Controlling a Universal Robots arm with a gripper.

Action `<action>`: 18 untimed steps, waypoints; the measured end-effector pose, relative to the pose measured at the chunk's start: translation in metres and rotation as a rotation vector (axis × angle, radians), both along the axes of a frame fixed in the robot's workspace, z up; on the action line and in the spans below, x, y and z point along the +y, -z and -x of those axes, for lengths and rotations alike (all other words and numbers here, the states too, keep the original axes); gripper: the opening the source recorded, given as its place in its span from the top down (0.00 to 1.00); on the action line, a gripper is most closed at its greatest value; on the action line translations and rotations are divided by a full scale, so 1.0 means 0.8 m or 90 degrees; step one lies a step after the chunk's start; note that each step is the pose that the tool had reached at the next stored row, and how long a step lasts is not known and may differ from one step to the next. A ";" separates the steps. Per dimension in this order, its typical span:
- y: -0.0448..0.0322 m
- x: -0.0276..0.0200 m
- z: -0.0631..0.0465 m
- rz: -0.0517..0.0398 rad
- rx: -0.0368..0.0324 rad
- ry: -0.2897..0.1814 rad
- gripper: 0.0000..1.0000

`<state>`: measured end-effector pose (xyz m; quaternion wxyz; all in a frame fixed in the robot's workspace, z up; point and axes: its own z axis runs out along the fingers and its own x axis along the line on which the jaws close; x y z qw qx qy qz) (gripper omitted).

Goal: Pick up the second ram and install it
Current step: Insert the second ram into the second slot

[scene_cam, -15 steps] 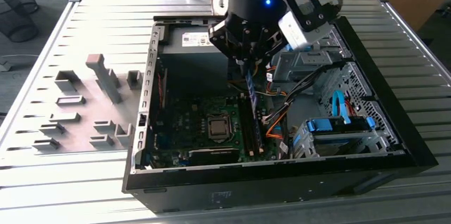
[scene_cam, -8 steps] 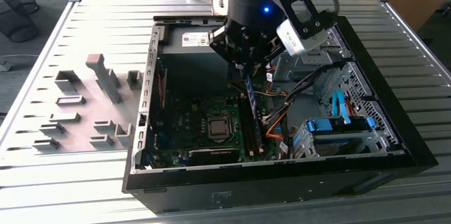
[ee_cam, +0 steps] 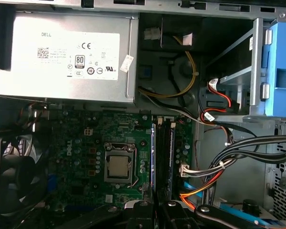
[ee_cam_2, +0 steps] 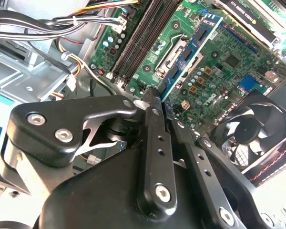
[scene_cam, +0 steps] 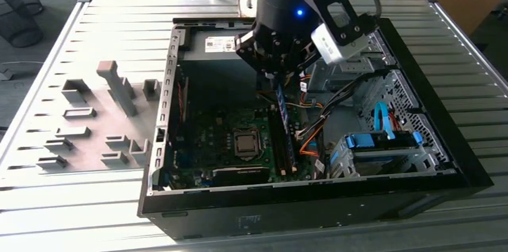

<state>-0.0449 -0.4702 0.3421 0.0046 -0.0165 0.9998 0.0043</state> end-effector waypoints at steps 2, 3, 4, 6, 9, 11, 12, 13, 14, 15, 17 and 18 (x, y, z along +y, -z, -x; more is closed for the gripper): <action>0.0006 0.0000 0.000 0.0001 0.0000 0.000 0.86; 0.0010 0.0000 0.000 0.0001 0.0000 0.000 0.86; 0.0013 0.0000 0.000 0.0001 0.0000 0.000 0.86; 0.0019 0.0000 0.000 0.0000 0.0000 0.000 0.86; 0.0031 0.0000 0.000 0.0001 0.0000 0.000 0.86; 0.0038 0.0000 0.000 0.0001 0.0001 0.000 0.86; 0.0042 0.0000 0.000 0.0000 0.0000 0.000 0.86; 0.0046 0.0000 0.000 0.0000 0.0000 0.000 0.86; 0.0051 0.0000 0.000 0.0000 0.0000 0.000 0.86; 0.0055 0.0000 0.000 0.0000 0.0000 0.000 0.86; 0.0064 0.0000 0.000 0.0001 0.0000 0.000 0.86; 0.0068 0.0000 0.000 0.0001 0.0000 0.000 0.86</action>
